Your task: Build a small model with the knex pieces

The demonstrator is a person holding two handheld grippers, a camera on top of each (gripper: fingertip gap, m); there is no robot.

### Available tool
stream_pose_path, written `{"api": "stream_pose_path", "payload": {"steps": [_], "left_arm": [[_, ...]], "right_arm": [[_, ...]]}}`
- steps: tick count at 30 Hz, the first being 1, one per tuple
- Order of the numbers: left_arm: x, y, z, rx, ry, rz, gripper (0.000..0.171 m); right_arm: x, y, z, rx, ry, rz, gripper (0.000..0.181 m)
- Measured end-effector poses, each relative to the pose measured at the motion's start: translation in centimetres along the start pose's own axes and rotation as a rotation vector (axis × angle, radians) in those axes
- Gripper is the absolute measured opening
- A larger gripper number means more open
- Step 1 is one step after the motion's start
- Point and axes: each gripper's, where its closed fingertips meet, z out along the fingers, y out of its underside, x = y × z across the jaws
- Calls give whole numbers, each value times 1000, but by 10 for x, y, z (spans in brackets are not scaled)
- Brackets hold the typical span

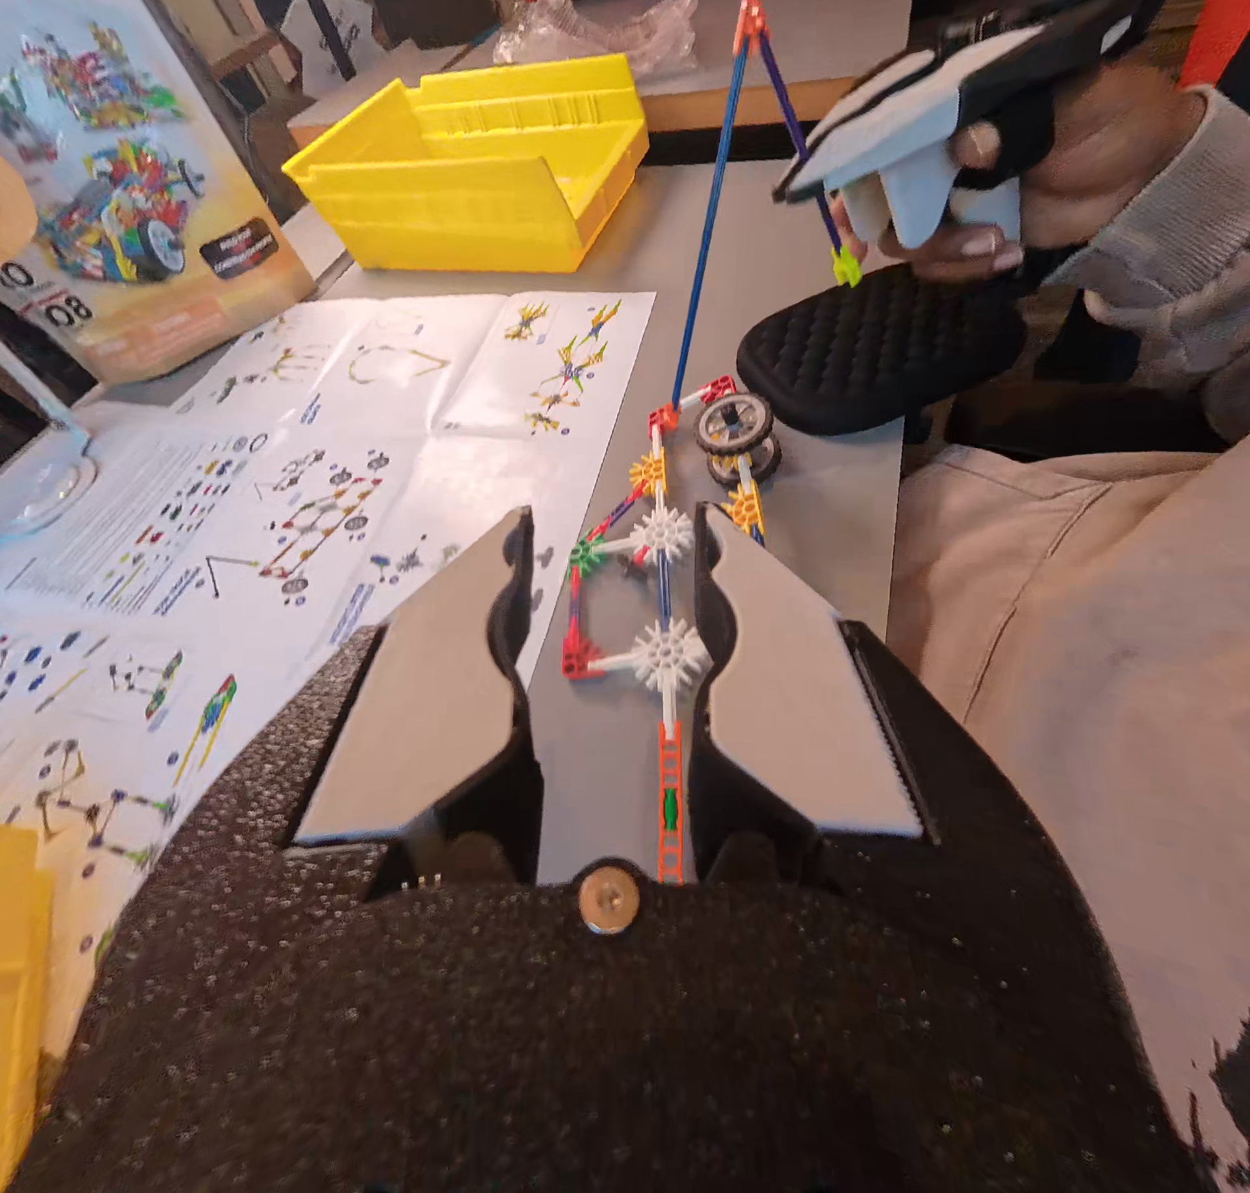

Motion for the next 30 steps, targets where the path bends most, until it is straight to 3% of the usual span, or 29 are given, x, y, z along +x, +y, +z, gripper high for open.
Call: {"api": "stream_pose_path", "payload": {"steps": [4,8,13,17,19,21,23,25,30], "left_arm": [[-10,39,-39,-52,-71,-96,56],[7,69,-68,-57,-26,-222,54],[52,99,-64,-158,71,-211,40],[58,130,-52,-318,59,-159,40],[60,139,-49,-382,69,-112,35],[59,148,-46,-449,64,-55,29],[60,156,-43,-513,81,-1,9],[59,158,-41,-542,95,55,3],[47,153,-37,-554,69,188,2]], "right_arm": [[31,-17,5,-27,47,-80,1],[61,-28,34,-53,-10,11,0],[117,-3,94,-197,25,69,1],[173,23,117,-290,156,54,25],[198,27,110,-348,270,-47,48],[207,20,96,-362,341,-149,60],[193,10,83,-337,315,-199,60],[161,9,71,-336,184,-235,56],[55,55,24,-500,-261,-427,55]]}}
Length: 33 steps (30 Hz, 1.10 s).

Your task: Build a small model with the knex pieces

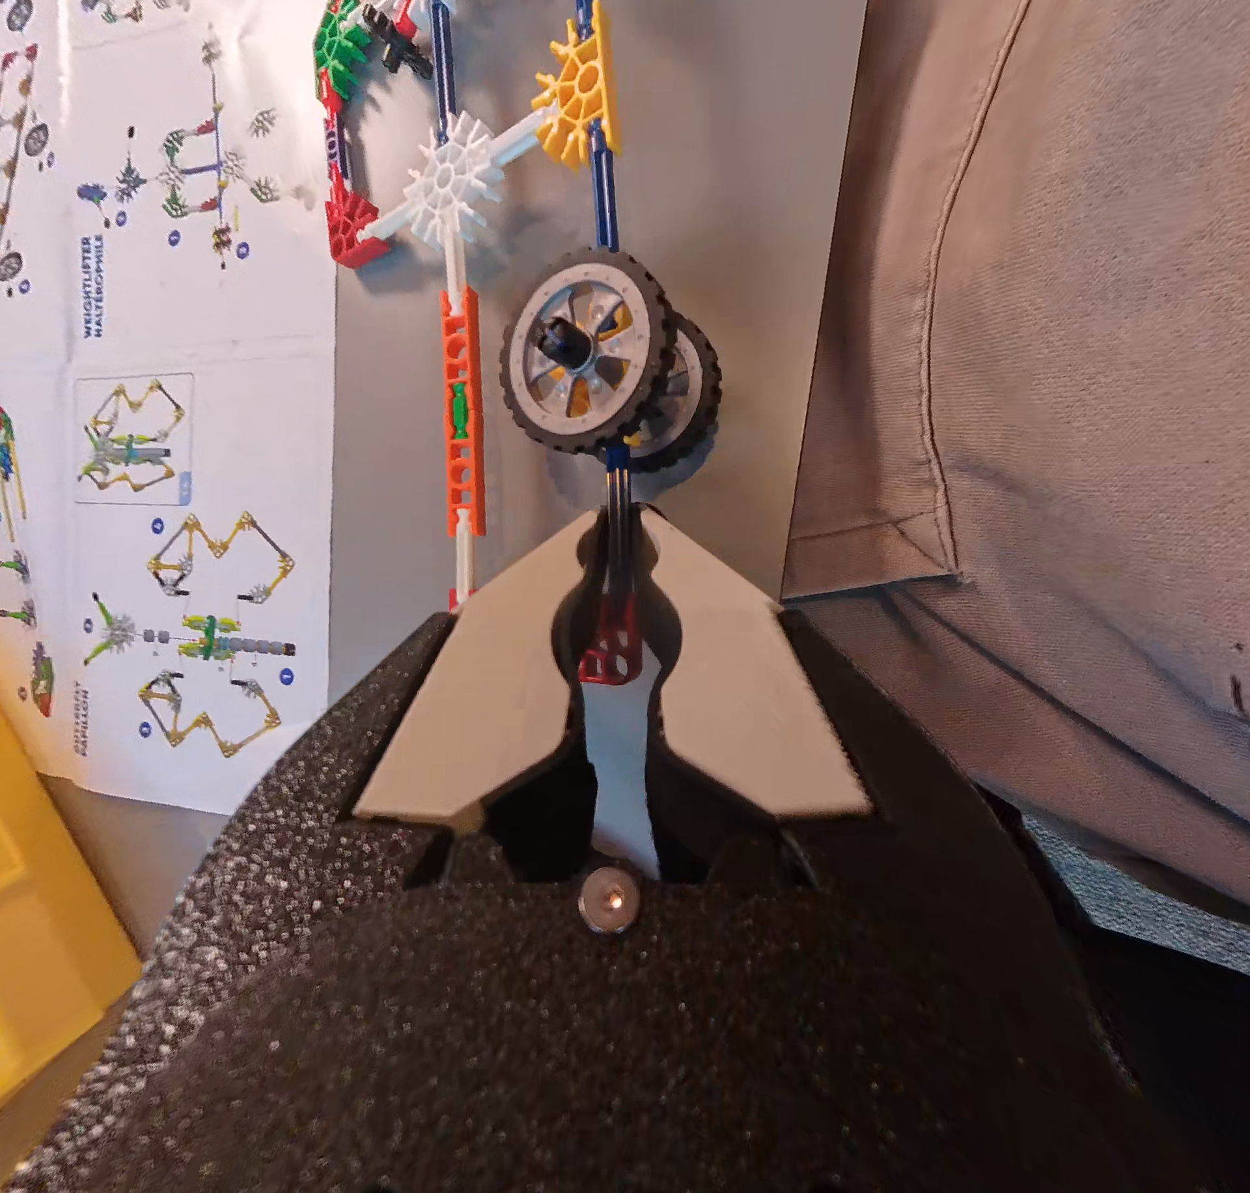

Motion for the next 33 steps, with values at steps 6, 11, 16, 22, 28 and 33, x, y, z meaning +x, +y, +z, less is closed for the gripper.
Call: {"api": "stream_pose_path", "payload": {"steps": [6,11,16,22,28,33], "left_arm": [[-22,-9,-4,43,-77,100,3],[-47,-8,-5,40,-141,109,4],[-87,-13,-13,66,-306,143,6],[-138,-20,-6,81,-436,178,6],[-145,2,44,66,-335,93,12],[-134,-8,20,262,-176,-86,44]], "right_arm": [[-41,42,22,-220,-86,-67,62],[-17,43,33,-254,-1,-110,29],[2,18,30,-185,109,-180,28],[40,-11,20,-154,276,-215,26],[48,38,50,-250,257,-148,26],[29,18,37,-123,117,-68,51]]}}
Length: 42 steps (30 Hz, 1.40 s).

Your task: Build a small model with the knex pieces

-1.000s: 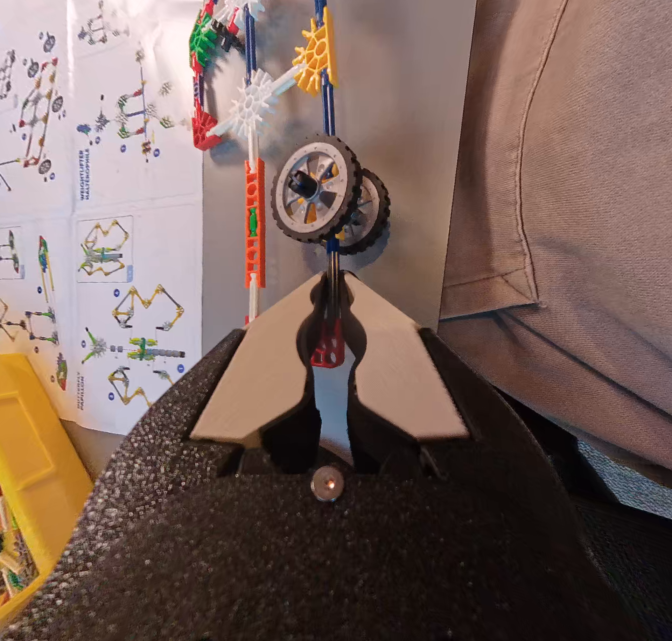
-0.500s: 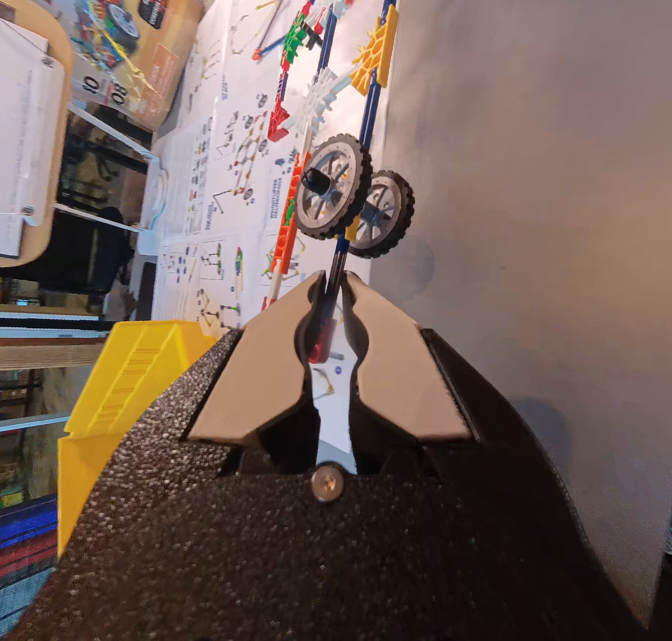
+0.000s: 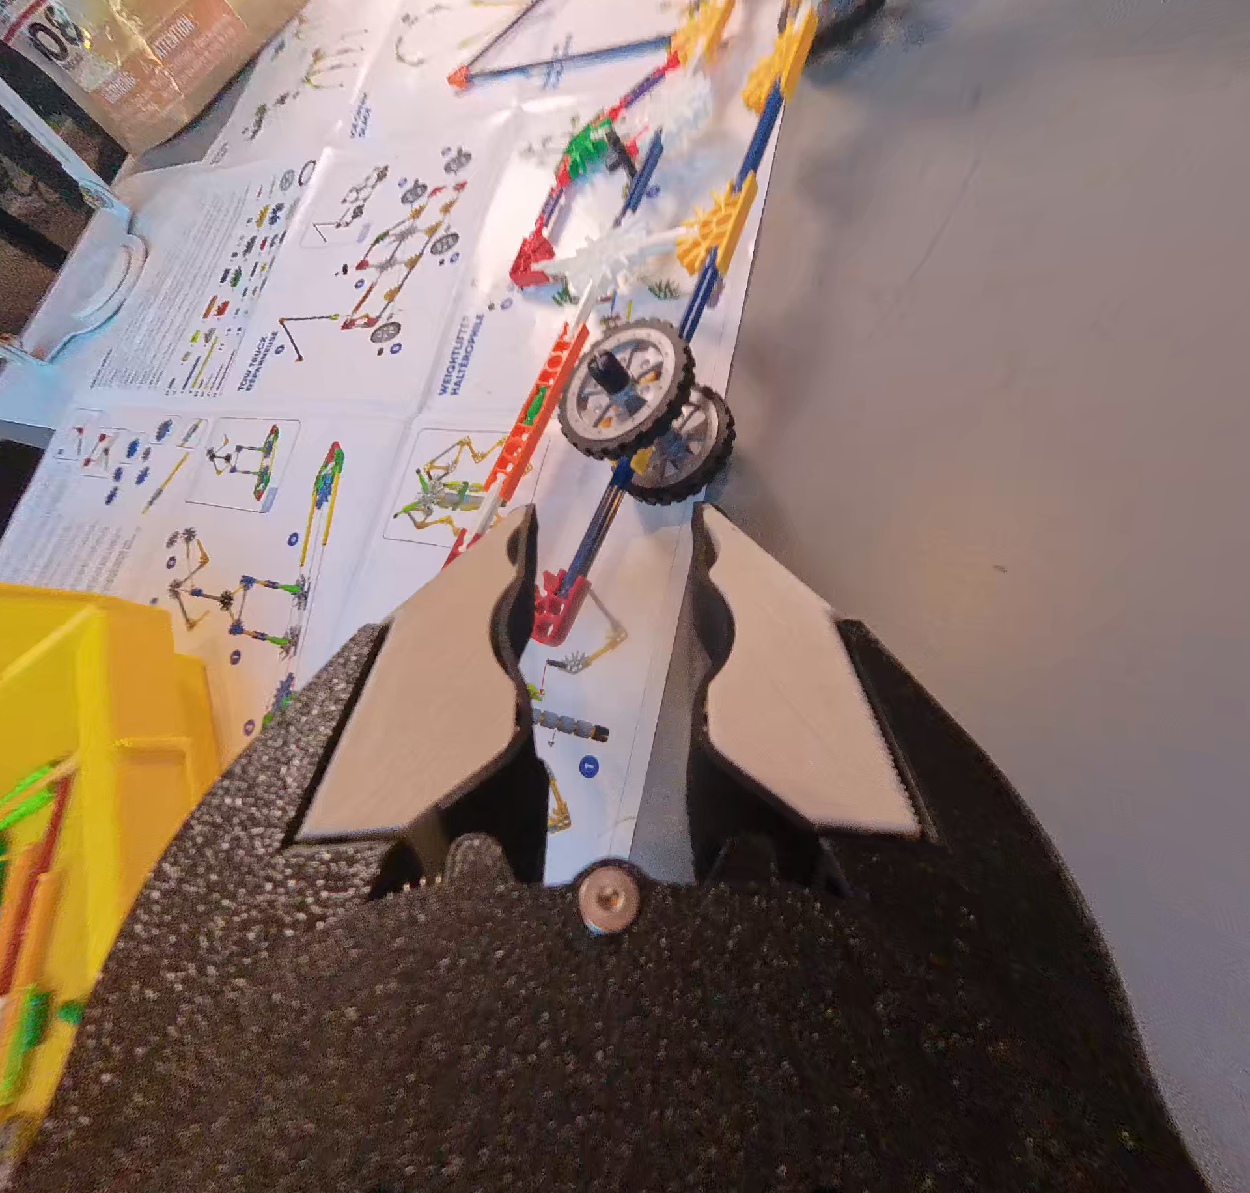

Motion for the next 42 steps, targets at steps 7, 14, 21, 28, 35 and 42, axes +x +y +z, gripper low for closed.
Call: {"api": "stream_pose_path", "payload": {"steps": [7,14,21,28,35,42], "left_arm": [[-69,-63,-51,413,-38,-392,52],[-143,-94,-18,424,-129,-465,63],[-167,-28,48,301,-275,-416,50],[-165,-29,51,305,-283,-364,46],[-152,-33,49,321,-240,-314,42],[-143,-36,54,301,-230,-241,39]], "right_arm": [[53,-61,-23,193,90,106,49],[177,-50,35,-65,339,112,31],[187,23,90,-209,283,135,17],[182,32,94,-196,183,234,2],[177,-5,88,-15,260,110,1],[163,-77,70,231,420,-113,1]]}}
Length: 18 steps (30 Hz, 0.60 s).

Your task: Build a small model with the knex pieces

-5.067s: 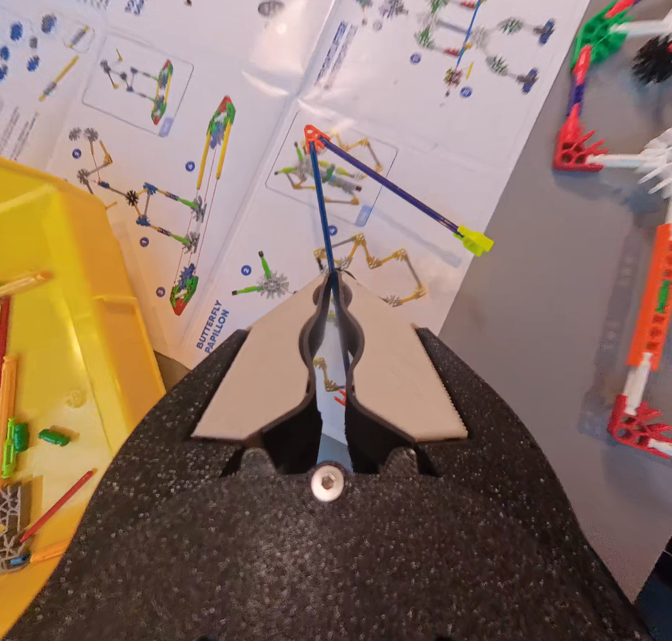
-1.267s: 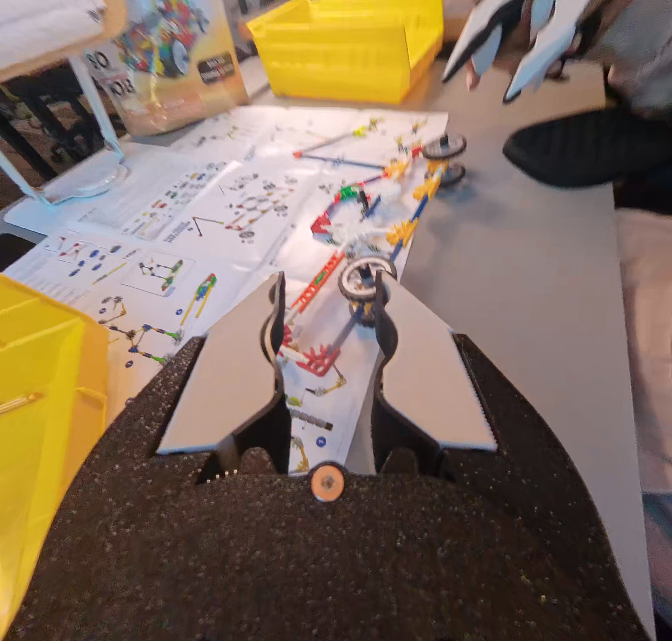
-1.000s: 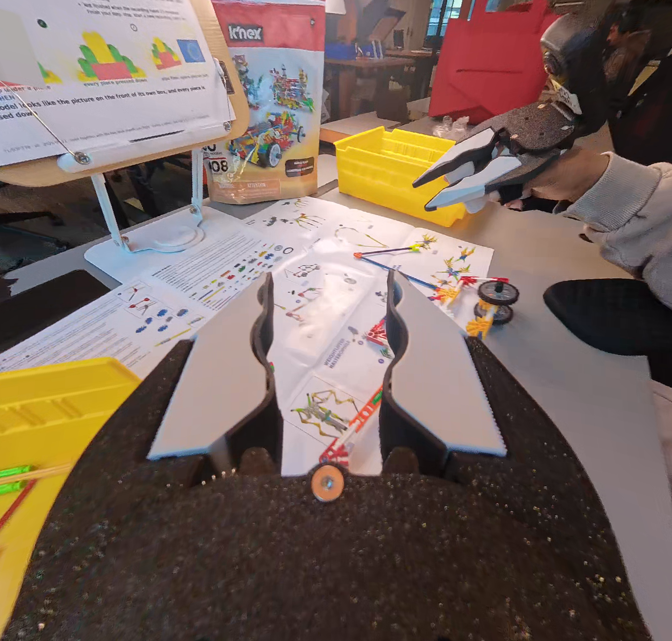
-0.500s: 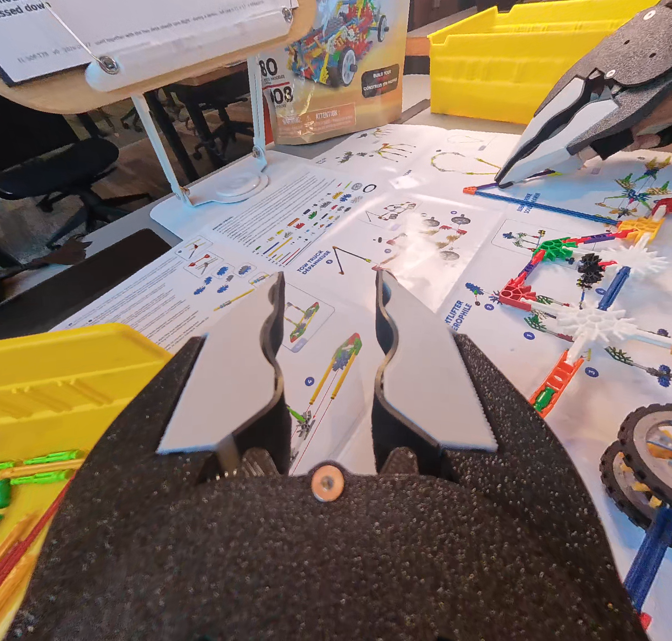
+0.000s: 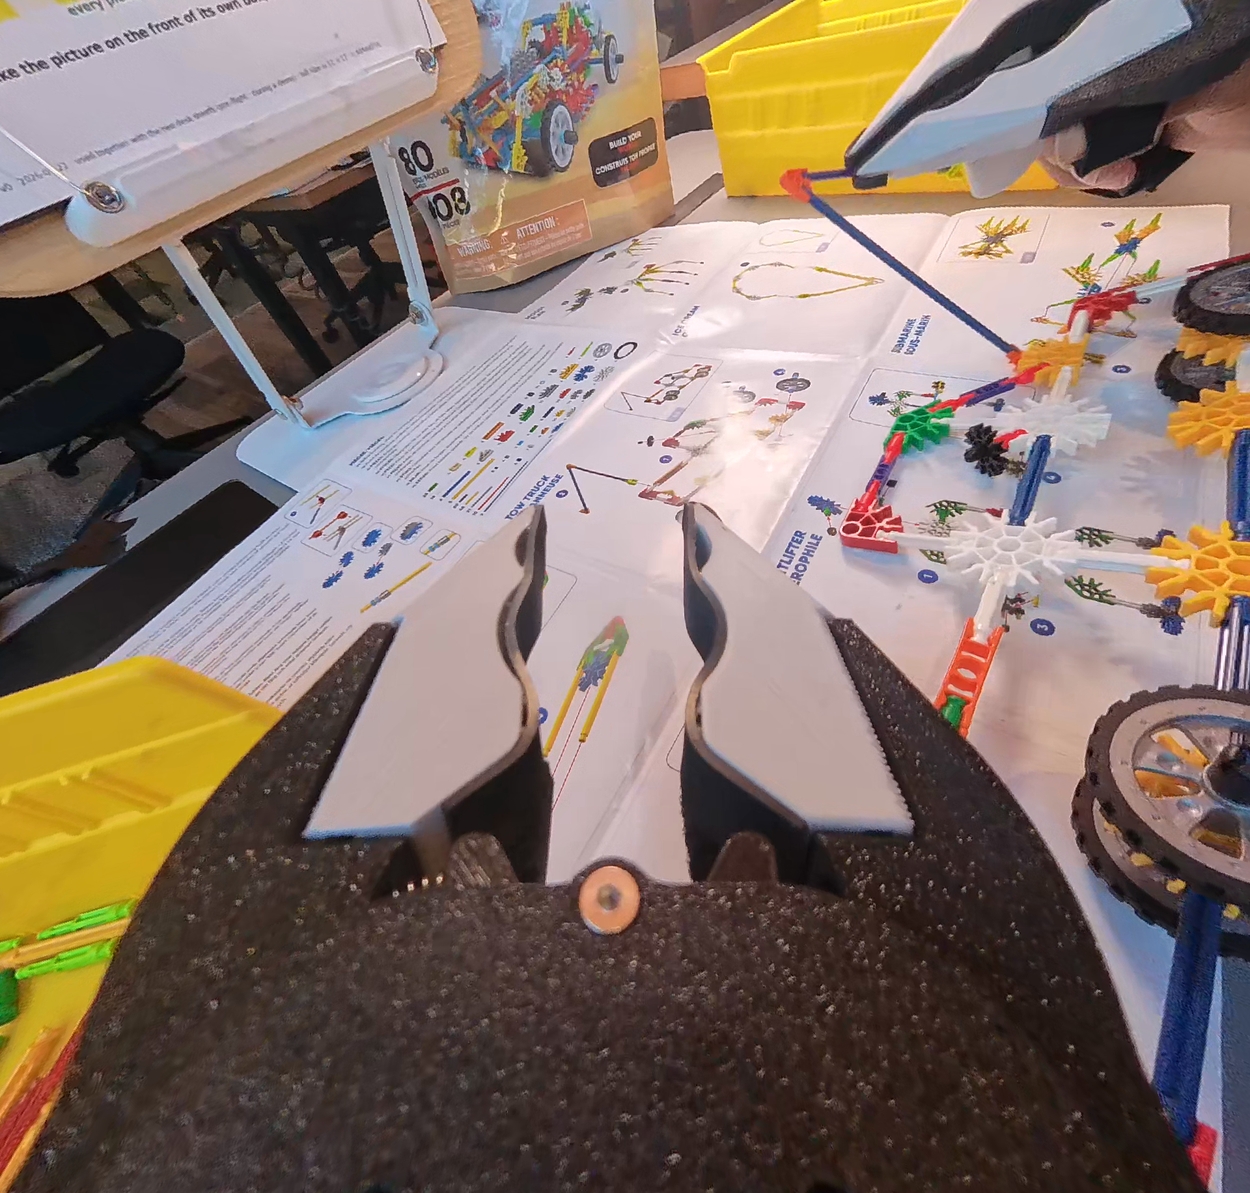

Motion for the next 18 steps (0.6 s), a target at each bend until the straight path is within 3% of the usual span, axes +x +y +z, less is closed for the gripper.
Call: {"api": "stream_pose_path", "payload": {"steps": [5,10,12,15,18], "left_arm": [[0,-11,5,34,35,-30,36],[5,-44,14,84,135,-112,35],[10,-71,18,111,204,-155,36],[18,-125,25,187,317,-232,35],[25,-167,25,260,420,-274,26]], "right_arm": [[26,-18,-10,89,155,-40,1],[60,-45,-14,173,314,-184,1],[53,-63,-1,189,209,-139,2],[34,-123,11,313,69,-62,2],[13,-164,19,360,16,-105,1]]}}
